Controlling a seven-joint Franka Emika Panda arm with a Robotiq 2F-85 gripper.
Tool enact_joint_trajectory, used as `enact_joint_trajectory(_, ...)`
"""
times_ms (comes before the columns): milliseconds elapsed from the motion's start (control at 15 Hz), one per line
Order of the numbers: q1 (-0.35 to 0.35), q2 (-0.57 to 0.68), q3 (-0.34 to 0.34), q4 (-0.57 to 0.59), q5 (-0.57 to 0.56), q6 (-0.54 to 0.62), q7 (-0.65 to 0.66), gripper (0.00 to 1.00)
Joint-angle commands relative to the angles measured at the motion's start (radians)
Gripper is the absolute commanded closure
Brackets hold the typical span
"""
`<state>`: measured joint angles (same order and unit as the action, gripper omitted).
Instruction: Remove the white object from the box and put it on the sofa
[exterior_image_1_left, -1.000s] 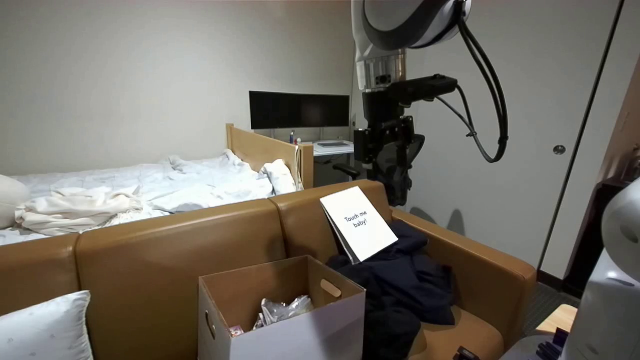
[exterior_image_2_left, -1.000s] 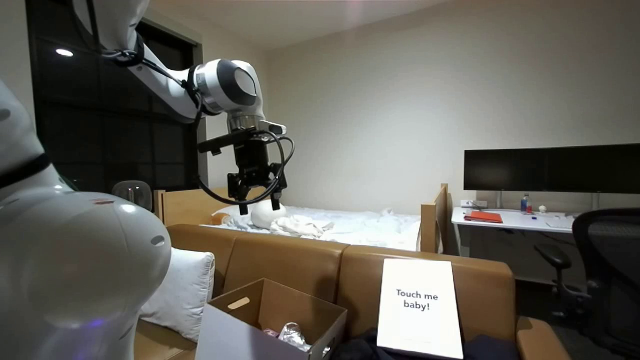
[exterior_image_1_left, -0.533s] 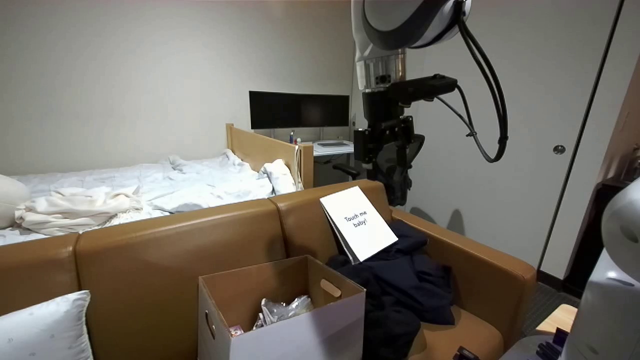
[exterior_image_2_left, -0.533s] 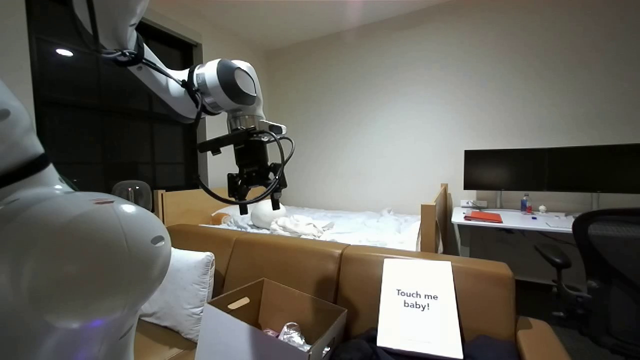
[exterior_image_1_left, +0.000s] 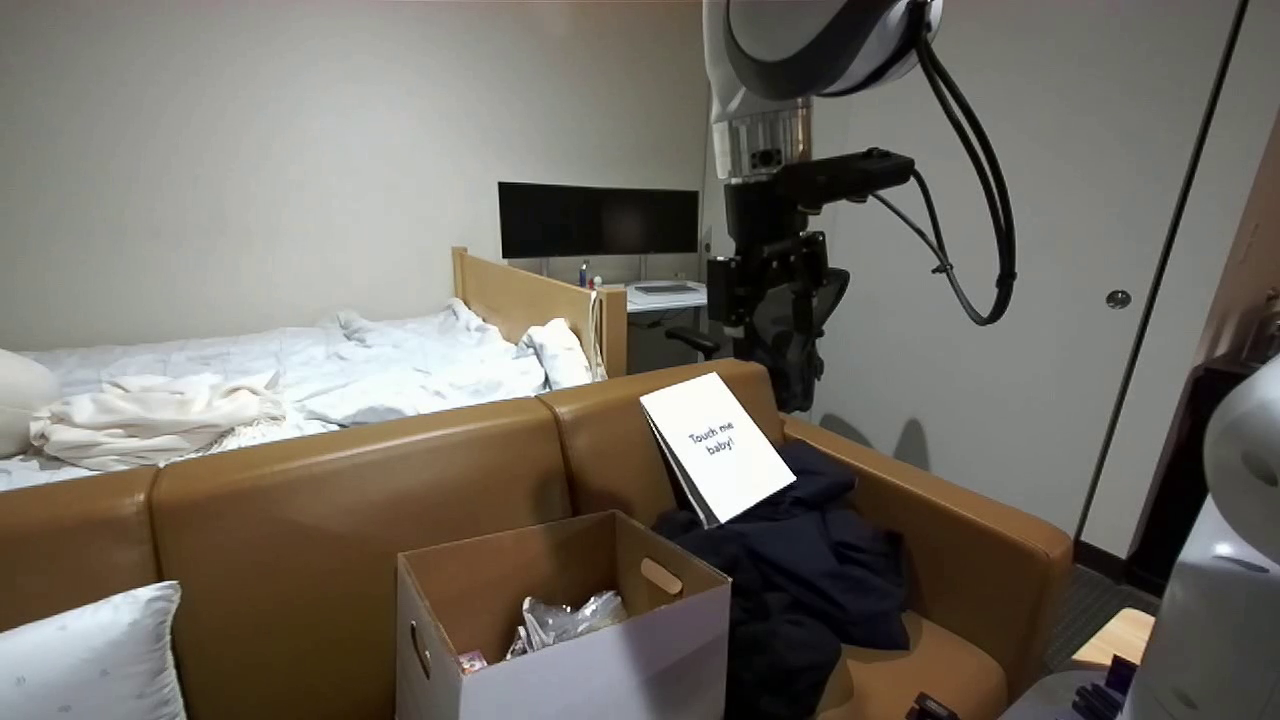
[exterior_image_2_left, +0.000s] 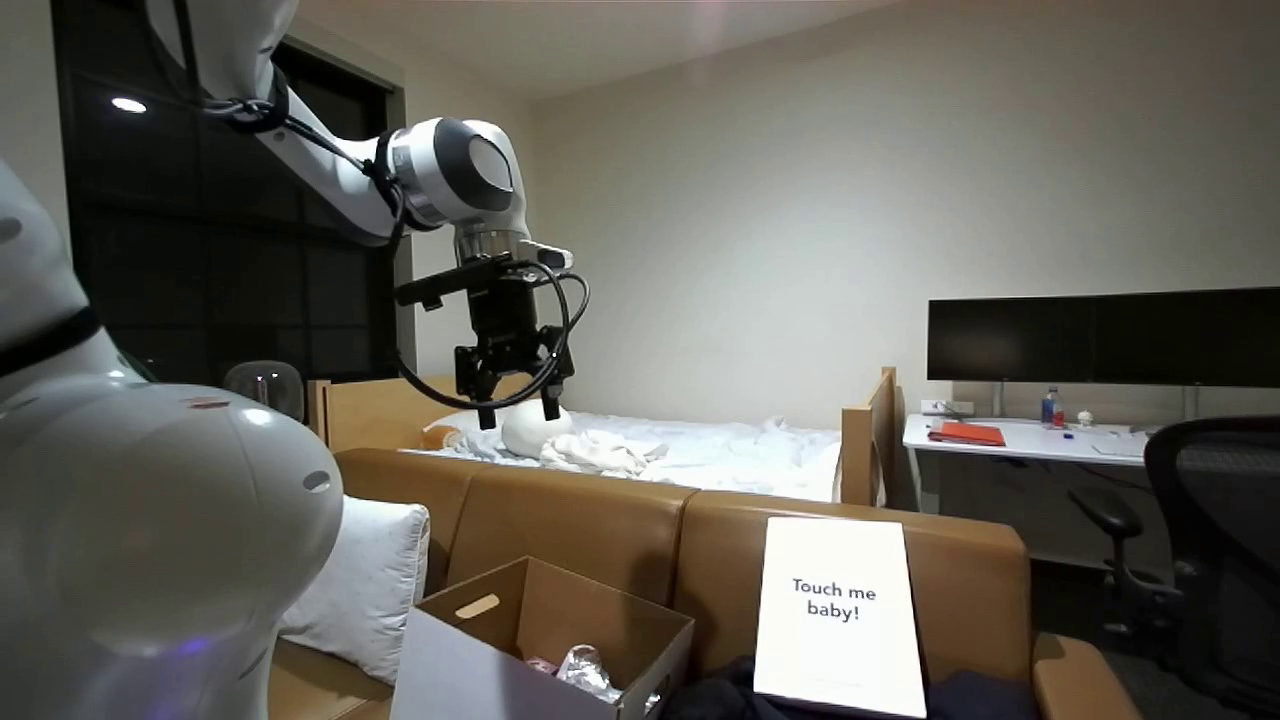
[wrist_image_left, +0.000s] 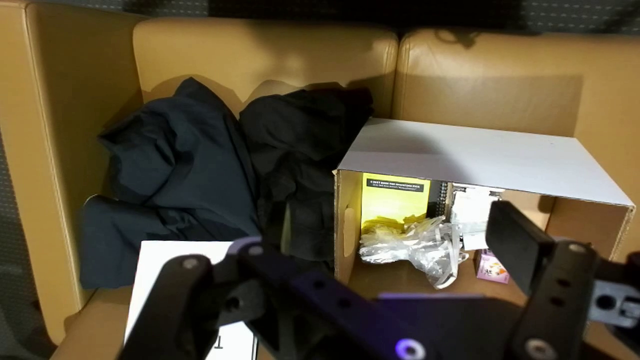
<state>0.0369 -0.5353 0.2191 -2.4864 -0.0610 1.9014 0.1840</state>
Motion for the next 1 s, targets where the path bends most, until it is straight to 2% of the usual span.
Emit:
enact_joint_trajectory(0, 0.020, 0.046, 0.001, 0.031, -0.003, 0.118, 0.069, 0.00)
enact_joint_trajectory(267, 0.034, 0.159, 0.029, 0.083, 0.030, 0.383, 0.159, 0.00)
enact_joint_trajectory(467, 0.026, 0.331, 0.081, 0.152, -0.021, 0.507, 0.254, 0.00)
enact_joint_trajectory(600, 0.013, 0.444, 0.099, 0.196, -0.082, 0.524, 0.344, 0.00)
enact_joint_trajectory(800, 0.046, 0.541, 0.063, 0.241, -0.159, 0.443, 0.465, 0.00)
enact_joint_trajectory(867, 0.069, 0.488, 0.043, 0.197, -0.114, 0.489, 0.391, 0.00)
enact_joint_trajectory(933, 0.073, 0.524, 0.033, 0.212, -0.129, 0.483, 0.415, 0.00)
